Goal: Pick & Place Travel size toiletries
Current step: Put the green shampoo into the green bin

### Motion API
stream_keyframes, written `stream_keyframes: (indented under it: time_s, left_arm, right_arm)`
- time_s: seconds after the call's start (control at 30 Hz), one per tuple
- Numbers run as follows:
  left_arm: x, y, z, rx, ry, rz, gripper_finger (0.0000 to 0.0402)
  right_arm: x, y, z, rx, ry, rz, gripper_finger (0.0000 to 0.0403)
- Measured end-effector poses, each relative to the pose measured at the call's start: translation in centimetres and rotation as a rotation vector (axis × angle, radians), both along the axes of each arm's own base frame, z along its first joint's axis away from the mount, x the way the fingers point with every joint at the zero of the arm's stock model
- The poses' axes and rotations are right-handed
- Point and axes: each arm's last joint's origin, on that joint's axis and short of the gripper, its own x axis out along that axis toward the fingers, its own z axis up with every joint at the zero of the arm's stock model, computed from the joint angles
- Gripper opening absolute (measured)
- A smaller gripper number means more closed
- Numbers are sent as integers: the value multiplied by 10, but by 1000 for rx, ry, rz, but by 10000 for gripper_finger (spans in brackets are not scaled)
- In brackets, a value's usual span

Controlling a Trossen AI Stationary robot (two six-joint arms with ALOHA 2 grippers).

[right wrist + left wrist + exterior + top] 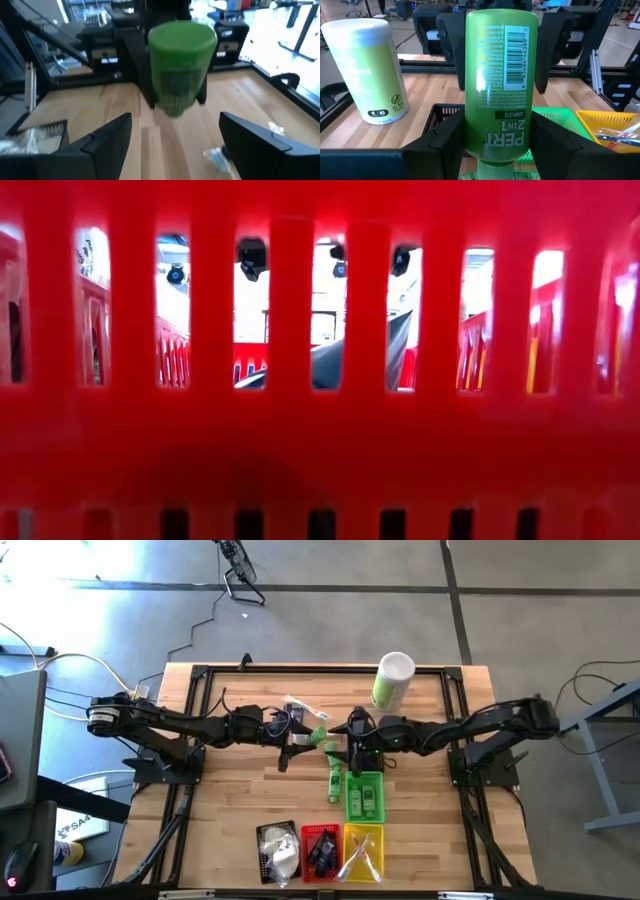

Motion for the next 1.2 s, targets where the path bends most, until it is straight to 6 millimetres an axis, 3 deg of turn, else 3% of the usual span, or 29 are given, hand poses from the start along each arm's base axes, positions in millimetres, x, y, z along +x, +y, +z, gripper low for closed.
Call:
stream_keyframes:
  time_s: [0.5, 1.2]
  left_arm:
    - [0, -1, 1, -5, -9, -41, 184]
    - [18, 0, -7, -55, -35, -39, 184]
  right_arm:
    - [23, -8, -17, 13, -157, 63, 294]
    - [23, -7, -13, 10, -201, 106, 293]
